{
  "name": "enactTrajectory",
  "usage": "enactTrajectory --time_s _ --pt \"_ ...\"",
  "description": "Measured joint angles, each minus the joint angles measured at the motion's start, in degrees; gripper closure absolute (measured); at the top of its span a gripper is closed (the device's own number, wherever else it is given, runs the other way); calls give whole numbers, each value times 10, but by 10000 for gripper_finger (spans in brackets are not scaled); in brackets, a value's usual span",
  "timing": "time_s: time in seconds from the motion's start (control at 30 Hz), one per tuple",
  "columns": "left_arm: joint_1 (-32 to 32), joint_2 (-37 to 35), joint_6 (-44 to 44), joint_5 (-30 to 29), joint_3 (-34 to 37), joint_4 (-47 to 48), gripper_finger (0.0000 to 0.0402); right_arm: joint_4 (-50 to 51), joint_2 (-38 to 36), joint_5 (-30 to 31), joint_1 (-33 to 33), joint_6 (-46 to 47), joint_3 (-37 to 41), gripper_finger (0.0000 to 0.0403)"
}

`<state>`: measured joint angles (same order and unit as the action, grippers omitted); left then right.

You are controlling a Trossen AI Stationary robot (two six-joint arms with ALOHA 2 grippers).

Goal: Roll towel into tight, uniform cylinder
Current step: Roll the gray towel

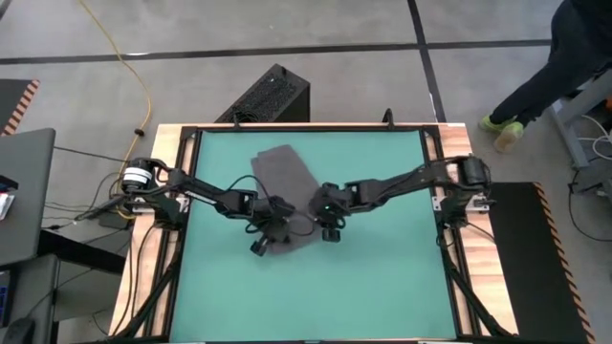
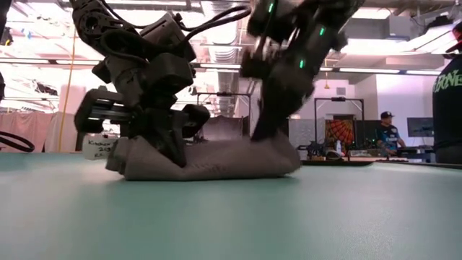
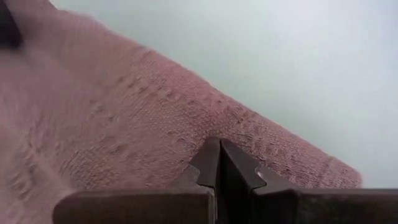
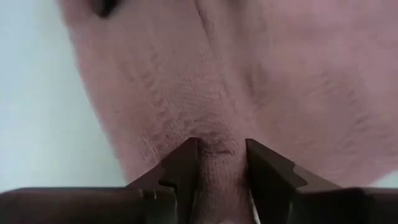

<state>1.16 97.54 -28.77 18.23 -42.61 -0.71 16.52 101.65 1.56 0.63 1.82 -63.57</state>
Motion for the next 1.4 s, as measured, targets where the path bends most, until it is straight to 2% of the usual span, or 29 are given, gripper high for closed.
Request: enactTrajectory --time_s 0.13,0.3,0.4,0.53,0.67,0.83,1.0,1.07,1.2,1.4 --pt "3 -1 -1 23 -1 24 401 -13 40 -34 -5 24 0 247" --pt "19 -1 4 91 5 60 401 -40 64 -45 19 89 -2 247" --pt "42 -1 6 95 7 76 401 -65 65 -43 41 112 -2 247" --pt "70 -15 -9 50 8 85 401 -84 46 4 63 102 0 248" --pt "91 -40 -47 -3 10 108 401 -86 -7 39 65 83 1 248" --pt "103 -47 -81 -14 9 149 402 -86 -59 108 52 24 0 248" --pt "107 -52 -76 -21 9 164 401 -93 -55 185 8 -8 0 248" --pt "107 -57 -75 -32 7 165 402 -118 -39 183 -19 -12 0 248" --pt "111 -84 -75 -71 1 181 401 -180 0 132 -68 -19 0 248" --pt "121 -147 -70 -123 -20 201 401 -224 35 109 -106 -19 0 248"
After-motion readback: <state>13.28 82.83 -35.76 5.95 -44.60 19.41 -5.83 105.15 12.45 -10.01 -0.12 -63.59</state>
